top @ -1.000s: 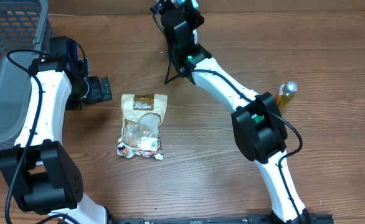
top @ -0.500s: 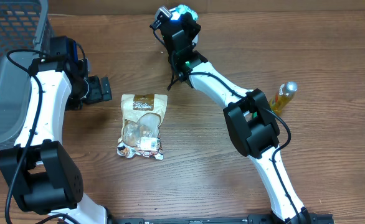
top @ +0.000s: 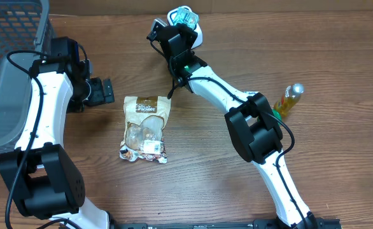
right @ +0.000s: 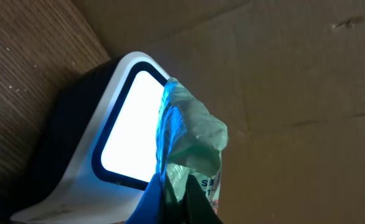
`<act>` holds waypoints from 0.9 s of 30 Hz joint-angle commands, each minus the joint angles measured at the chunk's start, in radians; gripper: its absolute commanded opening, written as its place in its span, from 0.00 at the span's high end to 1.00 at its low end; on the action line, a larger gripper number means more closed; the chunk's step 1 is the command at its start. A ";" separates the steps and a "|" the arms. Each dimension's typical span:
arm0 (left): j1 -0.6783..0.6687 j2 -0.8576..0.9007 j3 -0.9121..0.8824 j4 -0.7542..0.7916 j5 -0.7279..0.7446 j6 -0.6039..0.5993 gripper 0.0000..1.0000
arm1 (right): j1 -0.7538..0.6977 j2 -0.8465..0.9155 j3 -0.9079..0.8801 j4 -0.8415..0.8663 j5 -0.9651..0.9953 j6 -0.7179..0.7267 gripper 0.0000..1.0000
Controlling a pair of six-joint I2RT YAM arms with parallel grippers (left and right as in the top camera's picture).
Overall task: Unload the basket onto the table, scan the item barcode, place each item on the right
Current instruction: 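Hold the teal wrapper against the white scanner window, then bring the teal wrapper back and lower it near the Kleenex pack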
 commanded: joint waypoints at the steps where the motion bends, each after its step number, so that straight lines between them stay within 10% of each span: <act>1: 0.003 0.014 0.021 0.001 0.008 0.008 0.00 | 0.004 0.005 0.012 -0.003 -0.035 0.029 0.96; 14: 0.003 0.014 0.021 0.001 0.008 0.008 0.00 | 0.003 -0.202 0.013 -0.080 -0.006 0.217 0.96; 27: 0.003 0.014 0.021 0.001 0.008 0.008 0.00 | -0.090 -0.439 0.013 -0.739 -0.400 0.730 0.96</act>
